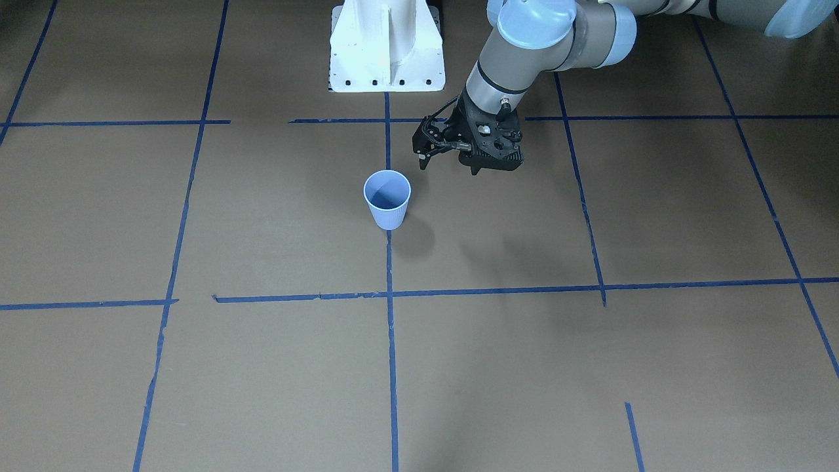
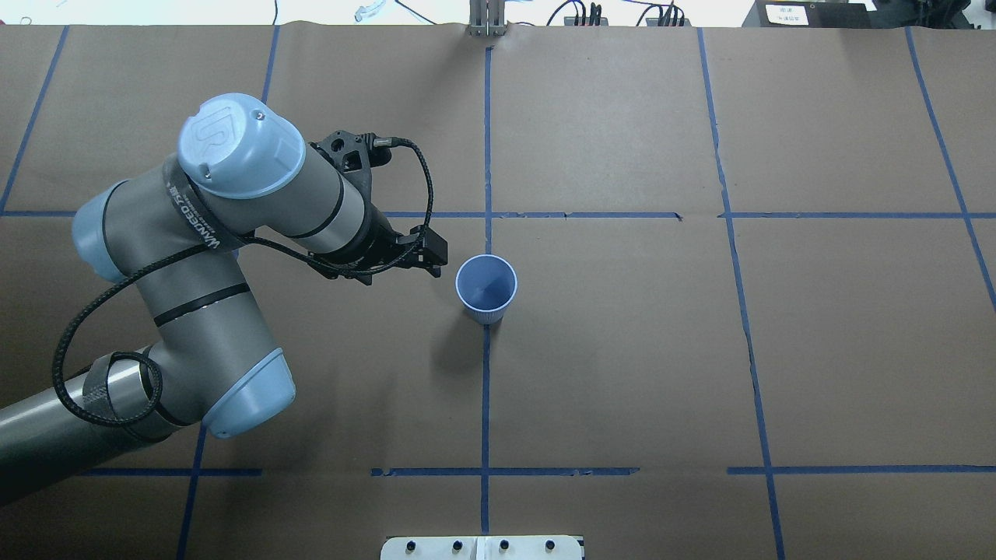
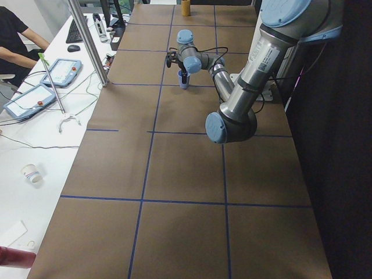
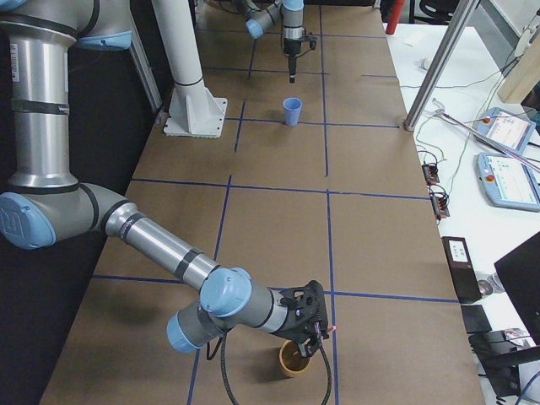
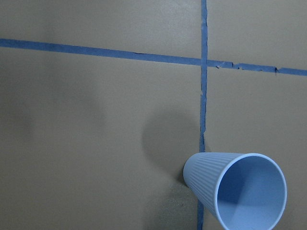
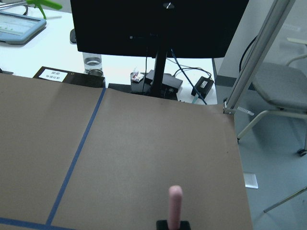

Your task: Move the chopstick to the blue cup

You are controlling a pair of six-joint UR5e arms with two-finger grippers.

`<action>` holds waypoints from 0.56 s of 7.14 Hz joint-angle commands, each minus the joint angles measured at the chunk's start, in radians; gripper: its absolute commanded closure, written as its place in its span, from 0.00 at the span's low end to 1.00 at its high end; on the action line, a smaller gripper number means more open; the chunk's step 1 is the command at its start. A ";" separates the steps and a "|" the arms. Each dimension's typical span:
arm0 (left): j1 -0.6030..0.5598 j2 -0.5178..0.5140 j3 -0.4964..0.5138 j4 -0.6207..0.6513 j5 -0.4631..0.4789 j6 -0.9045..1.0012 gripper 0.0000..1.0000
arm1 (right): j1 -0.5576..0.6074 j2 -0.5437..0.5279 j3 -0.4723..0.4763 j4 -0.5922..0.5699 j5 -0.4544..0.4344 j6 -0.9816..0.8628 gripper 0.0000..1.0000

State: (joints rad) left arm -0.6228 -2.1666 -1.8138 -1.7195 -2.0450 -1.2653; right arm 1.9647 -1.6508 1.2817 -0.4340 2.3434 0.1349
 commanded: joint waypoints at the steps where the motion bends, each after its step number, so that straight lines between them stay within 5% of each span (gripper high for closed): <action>1: 0.000 0.014 -0.001 -0.002 -0.001 0.003 0.00 | 0.060 0.025 0.046 -0.011 0.007 -0.031 1.00; 4: -0.002 0.016 -0.021 -0.002 -0.003 0.001 0.00 | -0.033 -0.001 0.308 -0.227 0.150 0.265 1.00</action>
State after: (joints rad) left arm -0.6232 -2.1521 -1.8223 -1.7211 -2.0477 -1.2638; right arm 1.9957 -1.6527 1.4815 -0.5886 2.4230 0.2361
